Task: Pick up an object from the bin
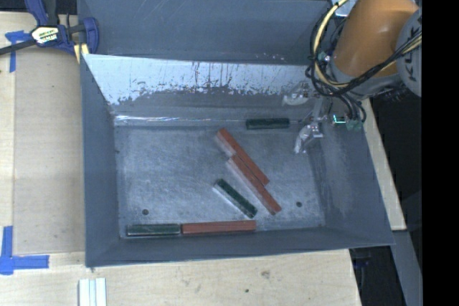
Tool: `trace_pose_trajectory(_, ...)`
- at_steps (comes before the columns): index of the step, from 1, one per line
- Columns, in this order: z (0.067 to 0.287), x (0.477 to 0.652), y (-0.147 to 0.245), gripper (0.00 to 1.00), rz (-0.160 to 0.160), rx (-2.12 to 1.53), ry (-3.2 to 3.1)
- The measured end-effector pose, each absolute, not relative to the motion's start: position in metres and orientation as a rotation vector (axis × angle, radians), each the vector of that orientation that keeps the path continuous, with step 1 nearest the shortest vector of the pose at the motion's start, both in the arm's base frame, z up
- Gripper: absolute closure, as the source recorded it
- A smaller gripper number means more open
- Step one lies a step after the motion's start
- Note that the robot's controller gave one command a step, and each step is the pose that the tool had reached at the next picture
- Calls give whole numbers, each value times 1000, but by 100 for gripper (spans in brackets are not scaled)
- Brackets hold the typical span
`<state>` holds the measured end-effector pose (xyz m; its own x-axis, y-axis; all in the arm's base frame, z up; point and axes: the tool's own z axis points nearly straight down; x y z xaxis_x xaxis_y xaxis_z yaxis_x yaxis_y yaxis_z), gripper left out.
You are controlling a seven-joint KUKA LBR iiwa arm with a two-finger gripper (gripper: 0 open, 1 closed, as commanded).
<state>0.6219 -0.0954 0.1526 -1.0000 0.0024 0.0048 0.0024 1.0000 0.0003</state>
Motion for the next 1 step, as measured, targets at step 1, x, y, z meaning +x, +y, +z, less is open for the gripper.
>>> trace_pose_trajectory(1, 158, 624, -95, 0, 1, -1, -3145)
